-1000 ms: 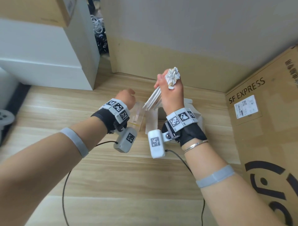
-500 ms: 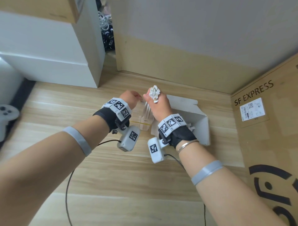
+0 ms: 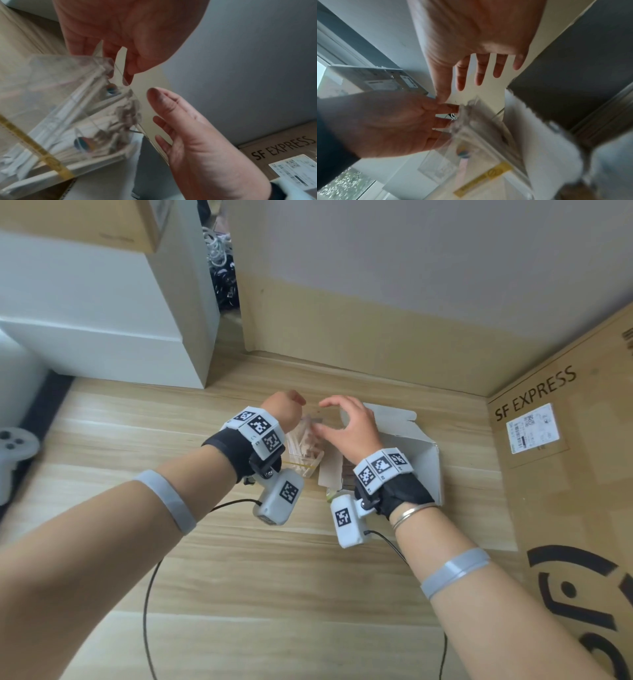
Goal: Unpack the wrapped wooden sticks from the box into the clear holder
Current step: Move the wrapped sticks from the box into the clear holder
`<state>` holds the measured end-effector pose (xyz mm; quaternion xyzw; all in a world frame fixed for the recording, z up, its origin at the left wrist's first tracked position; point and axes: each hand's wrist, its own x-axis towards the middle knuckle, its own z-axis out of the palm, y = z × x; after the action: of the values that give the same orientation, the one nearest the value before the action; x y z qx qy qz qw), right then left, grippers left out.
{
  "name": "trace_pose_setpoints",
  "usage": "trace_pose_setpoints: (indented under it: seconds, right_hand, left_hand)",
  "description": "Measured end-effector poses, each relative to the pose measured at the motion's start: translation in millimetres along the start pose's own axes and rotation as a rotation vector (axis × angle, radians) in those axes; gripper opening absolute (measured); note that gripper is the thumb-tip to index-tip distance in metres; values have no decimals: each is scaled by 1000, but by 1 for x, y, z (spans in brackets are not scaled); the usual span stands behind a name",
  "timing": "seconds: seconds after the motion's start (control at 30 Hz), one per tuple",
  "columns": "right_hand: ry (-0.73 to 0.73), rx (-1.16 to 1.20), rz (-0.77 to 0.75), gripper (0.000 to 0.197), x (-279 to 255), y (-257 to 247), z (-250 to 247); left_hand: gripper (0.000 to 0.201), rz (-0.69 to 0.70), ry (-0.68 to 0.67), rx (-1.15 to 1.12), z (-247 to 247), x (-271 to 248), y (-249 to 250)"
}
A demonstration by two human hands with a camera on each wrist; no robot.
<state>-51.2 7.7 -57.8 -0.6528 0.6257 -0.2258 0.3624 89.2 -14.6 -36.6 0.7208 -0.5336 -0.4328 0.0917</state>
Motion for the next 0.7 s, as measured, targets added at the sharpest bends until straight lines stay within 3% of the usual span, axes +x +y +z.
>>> trace_pose_setpoints:
  seconds: [0.13, 0.37, 0.7]
  right_hand:
    - [89, 53, 37, 11, 0, 12, -19]
    - [106, 44, 147, 19, -4, 40, -40]
    - [6, 48, 194, 17, -19, 59, -58]
  left_hand:
    - [40, 93, 94, -62, 7, -5, 13]
    - [40, 210, 35, -88, 39, -21, 46]
    - [71, -85, -118, 105, 90, -18, 49]
